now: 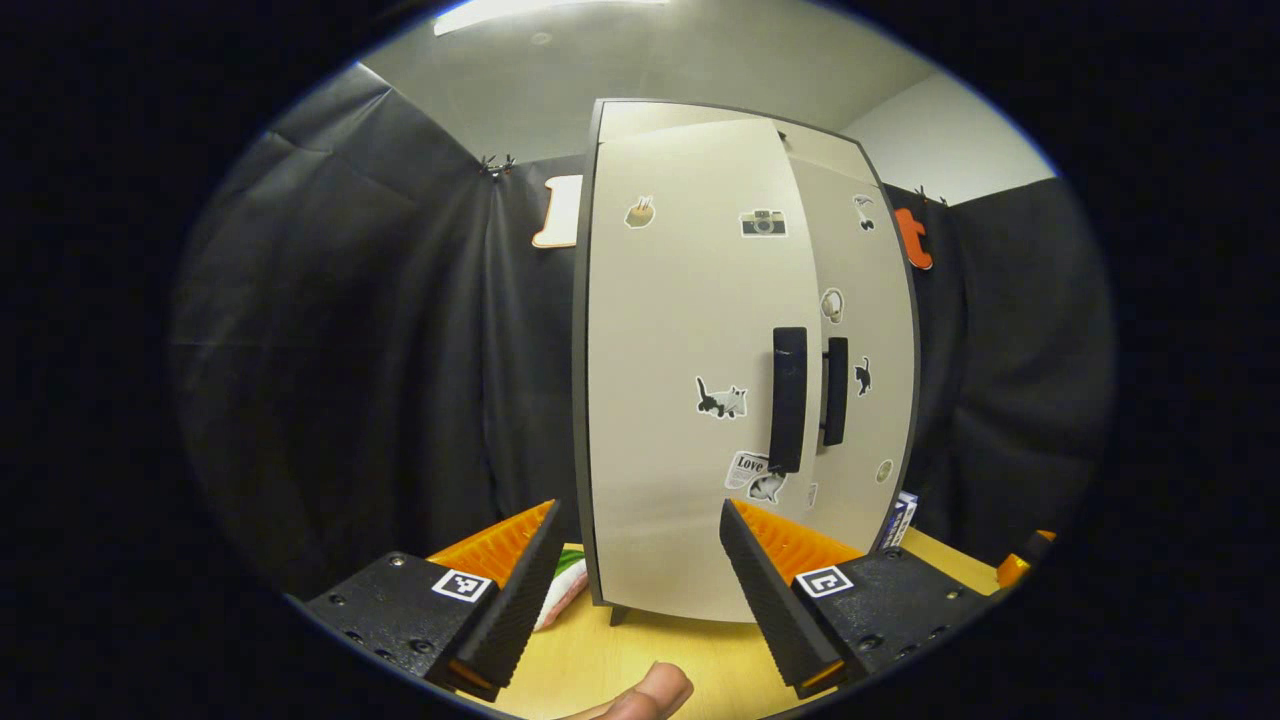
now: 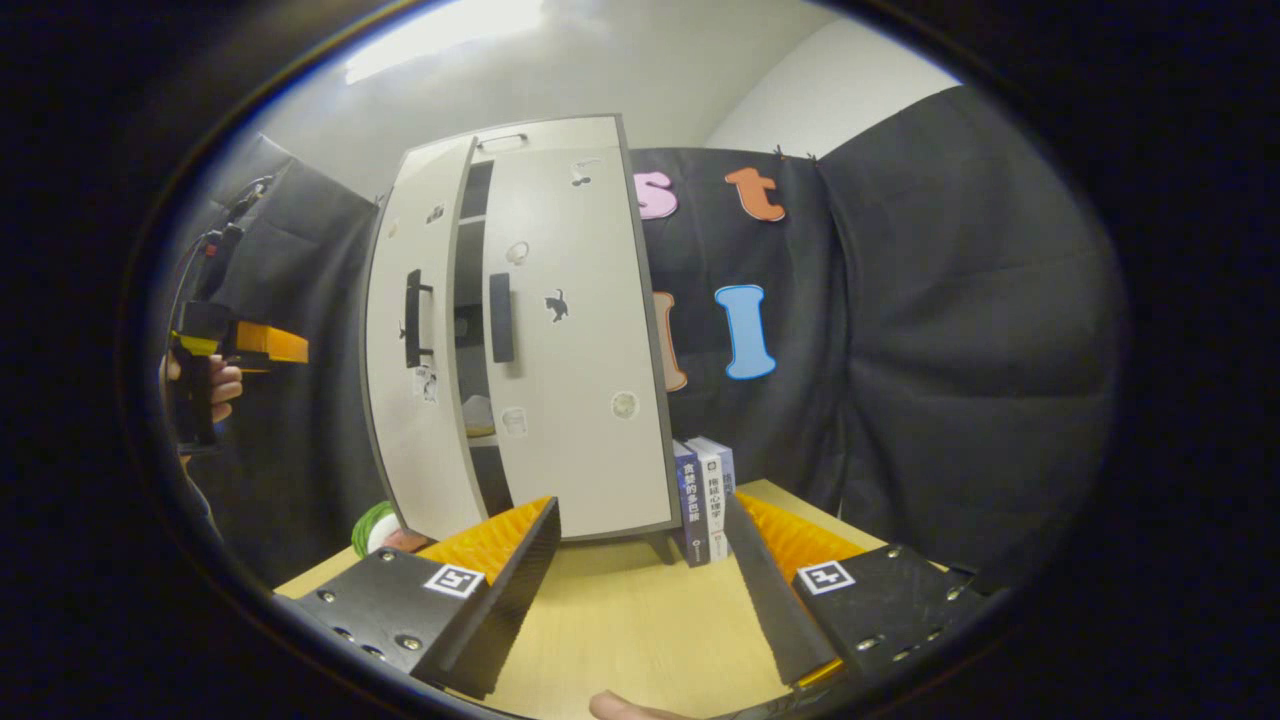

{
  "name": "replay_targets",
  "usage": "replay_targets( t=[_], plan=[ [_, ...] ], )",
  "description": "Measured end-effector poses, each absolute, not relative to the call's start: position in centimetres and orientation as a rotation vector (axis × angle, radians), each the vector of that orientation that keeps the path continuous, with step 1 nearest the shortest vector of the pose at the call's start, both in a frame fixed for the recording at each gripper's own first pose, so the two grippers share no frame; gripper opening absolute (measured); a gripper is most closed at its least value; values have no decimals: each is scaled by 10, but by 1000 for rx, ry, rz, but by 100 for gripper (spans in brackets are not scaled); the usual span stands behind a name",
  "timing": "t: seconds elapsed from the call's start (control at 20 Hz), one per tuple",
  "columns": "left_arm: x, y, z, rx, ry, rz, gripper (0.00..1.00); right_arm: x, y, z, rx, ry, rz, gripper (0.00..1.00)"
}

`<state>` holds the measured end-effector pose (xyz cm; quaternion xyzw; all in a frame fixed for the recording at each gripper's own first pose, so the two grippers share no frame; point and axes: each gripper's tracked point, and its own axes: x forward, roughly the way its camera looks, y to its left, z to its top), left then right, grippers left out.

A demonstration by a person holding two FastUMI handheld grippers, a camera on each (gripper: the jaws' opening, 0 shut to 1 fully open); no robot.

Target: Grab one shoe with the right hand and put it into the shoe cabinet, grab the other shoe with the left hand and put it into the shoe cabinet; then close the right door with the right hand and the left door with the left hand.

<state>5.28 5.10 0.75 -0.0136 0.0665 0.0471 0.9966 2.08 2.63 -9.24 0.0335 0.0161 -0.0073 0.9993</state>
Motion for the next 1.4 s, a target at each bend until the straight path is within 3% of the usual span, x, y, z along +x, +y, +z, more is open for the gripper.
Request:
replay_targets(
  t=[0.65, 1.15, 1.2, 1.35, 1.4],
  plan=[
    [-1, 57, -23, -60, 79, 159, 94, 17, 40, -70, 41, 6, -11, 98],
    [-21, 27, -53, -7, 80, 127, 96, 10, 51, -36, 42, -42, 4, 98],
    [-22, 23, -53, -3, 73, 116, 92, 8, 53, -34, 38, -46, 9, 98],
    [-26, 13, -62, -12, 97, 89, 95, -1, 60, -28, 30, -60, 21, 98],
    [-26, 11, -65, -16, 109, 83, 92, -3, 62, -27, 29, -64, 27, 98]
  ],
)
